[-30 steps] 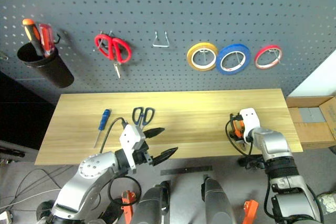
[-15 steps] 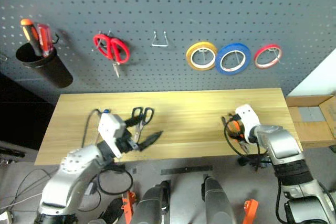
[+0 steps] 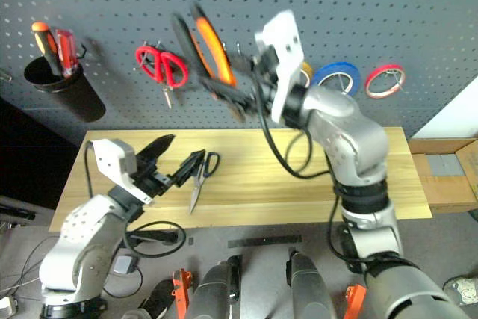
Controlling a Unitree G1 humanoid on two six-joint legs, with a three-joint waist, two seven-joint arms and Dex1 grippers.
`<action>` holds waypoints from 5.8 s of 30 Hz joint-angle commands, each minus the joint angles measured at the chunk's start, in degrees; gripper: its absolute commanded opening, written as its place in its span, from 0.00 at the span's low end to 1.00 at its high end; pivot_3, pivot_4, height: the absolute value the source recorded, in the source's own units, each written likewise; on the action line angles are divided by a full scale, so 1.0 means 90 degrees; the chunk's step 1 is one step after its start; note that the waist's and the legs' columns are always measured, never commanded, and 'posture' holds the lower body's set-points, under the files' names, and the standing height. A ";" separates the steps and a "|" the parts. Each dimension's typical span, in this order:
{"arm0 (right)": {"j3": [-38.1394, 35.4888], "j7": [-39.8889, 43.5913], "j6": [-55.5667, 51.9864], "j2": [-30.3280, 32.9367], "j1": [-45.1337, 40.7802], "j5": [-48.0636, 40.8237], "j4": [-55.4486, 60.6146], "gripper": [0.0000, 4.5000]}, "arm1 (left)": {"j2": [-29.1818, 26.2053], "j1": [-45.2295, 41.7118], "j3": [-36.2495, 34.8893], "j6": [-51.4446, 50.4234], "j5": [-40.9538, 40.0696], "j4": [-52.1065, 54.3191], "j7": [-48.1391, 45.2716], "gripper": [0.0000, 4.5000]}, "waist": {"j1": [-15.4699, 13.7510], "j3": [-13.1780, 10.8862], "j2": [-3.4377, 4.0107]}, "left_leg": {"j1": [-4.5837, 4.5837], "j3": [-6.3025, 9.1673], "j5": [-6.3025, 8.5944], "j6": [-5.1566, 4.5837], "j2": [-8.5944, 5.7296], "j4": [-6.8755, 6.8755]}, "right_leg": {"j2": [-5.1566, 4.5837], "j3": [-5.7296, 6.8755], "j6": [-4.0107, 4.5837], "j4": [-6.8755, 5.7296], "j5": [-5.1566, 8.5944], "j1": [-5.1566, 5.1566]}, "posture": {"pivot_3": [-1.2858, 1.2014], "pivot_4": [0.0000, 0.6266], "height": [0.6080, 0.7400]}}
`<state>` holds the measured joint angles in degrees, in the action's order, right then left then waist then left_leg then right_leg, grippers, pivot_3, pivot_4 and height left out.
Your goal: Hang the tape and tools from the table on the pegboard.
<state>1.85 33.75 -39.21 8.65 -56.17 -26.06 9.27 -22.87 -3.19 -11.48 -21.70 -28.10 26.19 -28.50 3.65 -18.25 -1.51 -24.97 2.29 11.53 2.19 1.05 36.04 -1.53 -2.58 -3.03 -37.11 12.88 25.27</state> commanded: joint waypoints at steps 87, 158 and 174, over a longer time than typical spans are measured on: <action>0.1028 -0.1150 0.3111 -0.0343 0.2332 0.2860 0.0364 0.99 | -0.0239 0.0290 -0.0380 -0.1120 0.0313 -0.0278 0.1213 1.00 | -0.0201 -0.0219 -0.0002 | 0.0001 -0.0003 0.0005 0.0013 0.0069 -0.0023 | 0.0039 0.0011 0.0057 -0.0016 0.0007 0.0028 | 0.52 0.56 1.00; 0.0511 0.0420 0.1173 0.1305 0.3581 0.0836 0.1063 1.00 | 0.0275 -0.0273 0.0811 -0.1281 0.1139 0.0496 0.0399 0.11 | -0.0237 -0.0213 -0.0028 | 0.0007 -0.0003 -0.0003 0.0076 0.0060 -0.0001 | 0.0037 0.0008 0.0033 -0.0004 -0.0009 0.0005 | 0.52 0.54 1.00; -0.0048 0.0505 0.0920 0.1152 0.2717 -0.0147 0.1105 1.00 | 0.0605 -0.0363 -0.0299 0.0016 0.1233 0.1056 0.1426 0.11 | -0.0228 -0.0211 -0.0036 | 0.0006 -0.0003 -0.0003 0.0073 0.0056 0.0007 | 0.0050 0.0006 0.0017 0.0001 -0.0006 -0.0004 | 0.53 0.54 1.00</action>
<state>1.76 38.46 -31.16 19.23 -31.55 -26.36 17.94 -17.69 -6.36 -14.04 -23.17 -16.34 33.32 -15.77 1.59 -20.15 -1.83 -24.92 2.26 11.50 2.85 1.54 36.10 -1.09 -2.53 -2.87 -37.09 12.81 25.24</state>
